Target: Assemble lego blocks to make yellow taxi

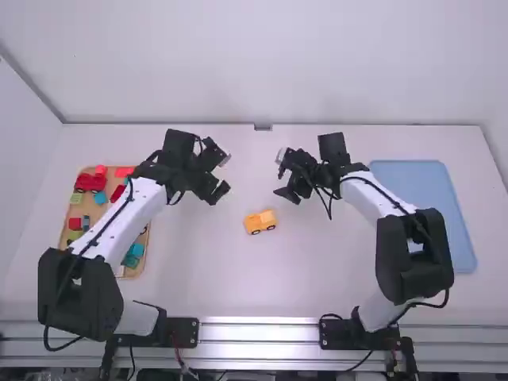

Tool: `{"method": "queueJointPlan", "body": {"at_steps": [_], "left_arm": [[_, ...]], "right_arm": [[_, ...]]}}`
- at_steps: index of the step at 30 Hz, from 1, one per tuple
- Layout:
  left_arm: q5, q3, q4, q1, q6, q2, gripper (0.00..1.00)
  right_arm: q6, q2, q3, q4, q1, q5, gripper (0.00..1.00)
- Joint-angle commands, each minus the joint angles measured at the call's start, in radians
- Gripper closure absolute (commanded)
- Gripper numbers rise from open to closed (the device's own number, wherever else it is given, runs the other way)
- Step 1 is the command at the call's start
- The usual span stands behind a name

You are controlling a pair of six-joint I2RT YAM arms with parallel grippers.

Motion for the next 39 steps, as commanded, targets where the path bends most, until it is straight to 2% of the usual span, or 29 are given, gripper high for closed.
{"method": "queueJointPlan", "body": {"at_steps": [1, 10, 13, 14, 18, 20, 21, 23, 25, 27, 28, 31, 34, 39], "left_arm": [[-0.279, 0.000, -0.022, -0.002, -0.294, -0.045, 0.01], [-0.696, 0.035, -0.260, -0.002, -0.725, -0.183, 0.01], [-0.888, 0.034, -0.403, 0.020, -1.009, -0.255, 0.01], [-0.902, 0.033, -0.423, 0.026, -1.037, -0.263, 0.01], [-1.044, 0.030, -0.624, 0.127, -1.350, -0.318, 0.01], [-1.097, 0.021, -0.720, 0.220, -1.506, -0.336, 0.01], [-1.099, 0.020, -0.726, 0.228, -1.517, -0.337, 0.01], [-1.076, 0.008, -0.756, 0.346, -1.579, -0.340, 0.01], [-1.046, 0.002, -0.749, 0.401, -1.566, -0.339, 0.01], [-0.922, -0.014, -0.671, 0.554, -1.419, -0.325, 0.01], [-0.900, -0.016, -0.655, 0.574, -1.389, -0.322, 0.01], [-0.658, -0.037, -0.528, 0.756, -1.113, -0.286, 0.01], [-0.510, -0.046, -0.481, 0.888, -0.986, -0.242, 0.01], [-0.484, -0.050, -0.463, 1.001, -0.977, -0.160, 0.01]], "right_arm": [[0.005, -0.023, -0.007, 0.003, -0.004, -0.004, 0.02], [-0.018, -0.023, -0.007, 0.002, -0.004, -0.001, 0.02], [-0.018, -0.023, -0.007, 0.004, -0.004, 0.006, 0.02], [-0.019, -0.023, -0.007, 0.005, -0.004, 0.008, 0.02], [-0.018, -0.023, -0.007, 0.012, -0.004, 0.029, 0.02], [-0.018, -0.023, -0.007, 0.024, -0.003, 0.028, 0.02], [-0.019, -0.023, -0.007, 0.024, -0.004, 0.028, 0.02], [-0.018, -0.023, -0.007, 0.042, -0.004, 0.028, 0.02], [-0.018, -0.023, -0.007, 0.047, -0.004, 0.028, 0.02], [-0.019, -0.023, -0.007, 0.054, -0.004, 0.029, 0.02], [-0.019, -0.023, -0.007, 0.056, -0.004, 0.029, 0.02], [-0.019, -0.023, -0.007, 0.056, -0.004, 0.055, 0.02], [-0.019, -0.023, -0.007, 0.058, -0.003, 0.074, 0.02], [-0.018, -0.023, -0.007, 0.073, -0.004, 0.072, 0.02]]}}
